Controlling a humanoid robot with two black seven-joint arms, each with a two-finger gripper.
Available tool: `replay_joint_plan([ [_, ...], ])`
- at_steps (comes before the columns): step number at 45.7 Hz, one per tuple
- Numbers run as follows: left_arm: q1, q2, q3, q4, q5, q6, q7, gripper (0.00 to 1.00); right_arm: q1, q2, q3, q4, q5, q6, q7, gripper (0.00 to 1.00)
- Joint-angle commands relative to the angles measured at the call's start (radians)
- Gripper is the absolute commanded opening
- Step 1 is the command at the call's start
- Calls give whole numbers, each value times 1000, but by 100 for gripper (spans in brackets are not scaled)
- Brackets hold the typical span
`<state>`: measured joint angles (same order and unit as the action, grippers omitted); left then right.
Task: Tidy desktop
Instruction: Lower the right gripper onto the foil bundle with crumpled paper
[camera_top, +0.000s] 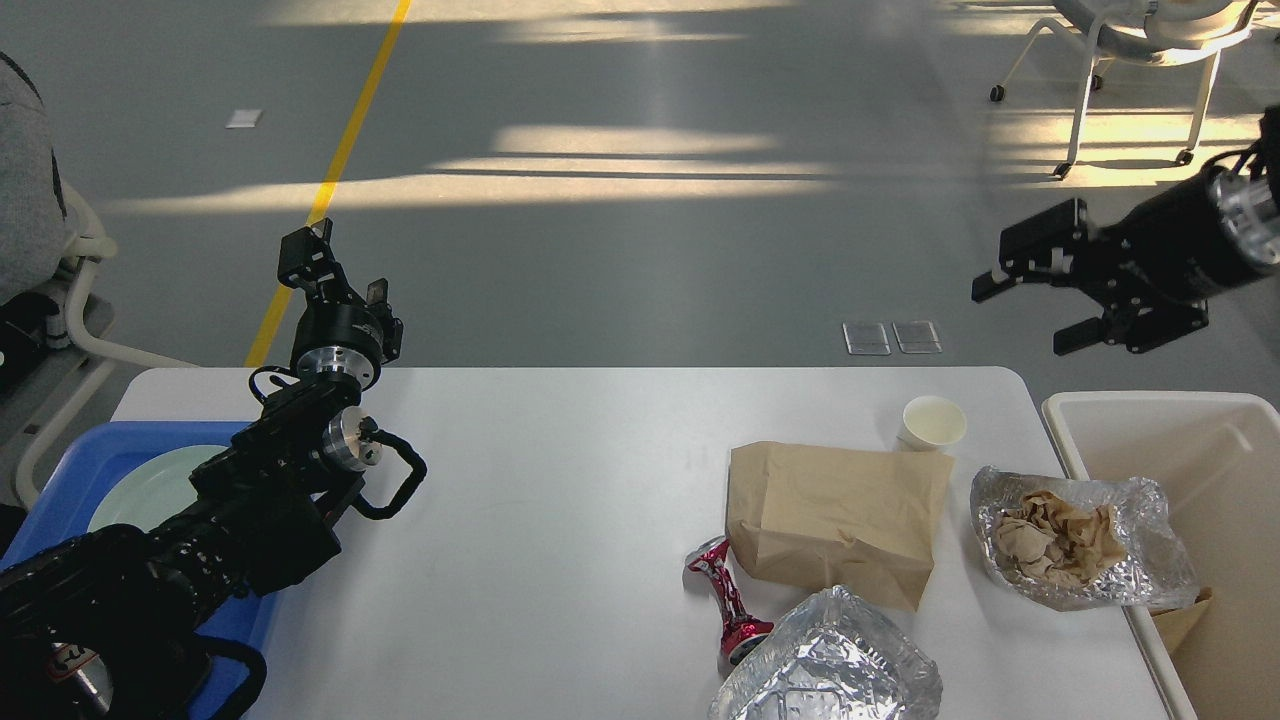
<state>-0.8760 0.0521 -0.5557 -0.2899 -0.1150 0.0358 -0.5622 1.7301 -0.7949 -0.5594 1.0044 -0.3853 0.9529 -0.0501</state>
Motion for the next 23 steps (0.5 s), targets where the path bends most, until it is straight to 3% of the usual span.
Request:
replay_joint_plan([
  [1, 0, 0, -1, 0, 0, 0, -1, 96, -95, -4, 3, 60, -112, -74, 7, 100],
  [8, 0, 0, 0, 0, 0, 0, -1, 96, -204, -32, 4, 121, -259, -196, 16, 100],
  [23, 0, 0, 0, 0, 0, 0, 1, 96, -357, -119, 1, 180, -552, -341, 133, 100],
])
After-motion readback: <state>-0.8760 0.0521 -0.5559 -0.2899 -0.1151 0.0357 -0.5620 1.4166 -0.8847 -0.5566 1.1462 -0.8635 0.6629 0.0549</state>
